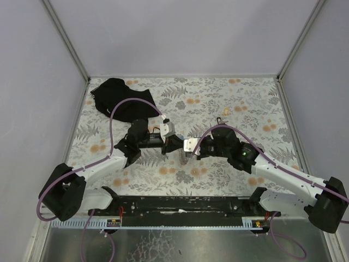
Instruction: Put the keys on the keyring
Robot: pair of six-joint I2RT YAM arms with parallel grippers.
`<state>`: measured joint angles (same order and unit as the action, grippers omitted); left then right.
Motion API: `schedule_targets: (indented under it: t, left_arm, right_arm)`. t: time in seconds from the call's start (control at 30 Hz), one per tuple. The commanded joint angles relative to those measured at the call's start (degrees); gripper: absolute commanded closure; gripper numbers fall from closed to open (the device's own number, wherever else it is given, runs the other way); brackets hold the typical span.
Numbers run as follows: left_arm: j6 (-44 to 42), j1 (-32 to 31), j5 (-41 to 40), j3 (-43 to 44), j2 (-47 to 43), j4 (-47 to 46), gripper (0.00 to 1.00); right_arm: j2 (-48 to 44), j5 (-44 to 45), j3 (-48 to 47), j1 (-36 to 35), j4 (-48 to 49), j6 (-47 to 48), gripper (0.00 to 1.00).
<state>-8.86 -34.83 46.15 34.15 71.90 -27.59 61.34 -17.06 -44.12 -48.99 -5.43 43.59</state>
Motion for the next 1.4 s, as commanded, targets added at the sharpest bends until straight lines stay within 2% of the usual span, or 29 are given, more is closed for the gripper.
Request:
schedule_targets:
  t: [0.0, 0.17, 0.3, 0.5, 0.87, 1.07, 1.37]
  left_arm:
    - [-0.47, -0.32, 0.79, 2.51, 1.05, 1.04, 0.88]
    - [-1.4, -0.5, 0.06, 2.94, 1.34, 2.83, 1.0]
    - [1.24, -0.49, -3.4, 2.5, 0.82, 1.58, 1.0]
    - [10.62, -0.37, -11.21, -0.17, 0.51, -6.23, 1.0]
    - [27.22, 0.55, -20.99, -4.54, 1.14, -18.93, 1.0]
    - [32.64, 0.3, -22.63, -6.8, 2.85, -26.72, 1.0]
    - [39.88, -2.25, -33.51, -10.74, 3.47, -35.23, 1.0]
  right_arm:
    - [-0.15, -0.87, -3.43, -0.49, 1.13, 0.66, 1.0]
    - [-0.9, -0.58, -3.39, -0.47, 0.86, 0.35, 1.0]
    - [-1.83, 0.08, -2.9, -0.5, 0.44, -0.05, 1.0]
    - [-2.5, 4.42, 0.13, -0.48, 1.46, -1.23, 1.0]
    - [-1.91, 2.97, 6.12, -0.57, 8.73, -4.71, 1.0]
    - [-1.22, 2.3, 8.66, -0.96, 13.17, -6.53, 1.0]
    - [1.57, 3.96, 9.13, -3.08, 16.56, -6.93, 1.0]
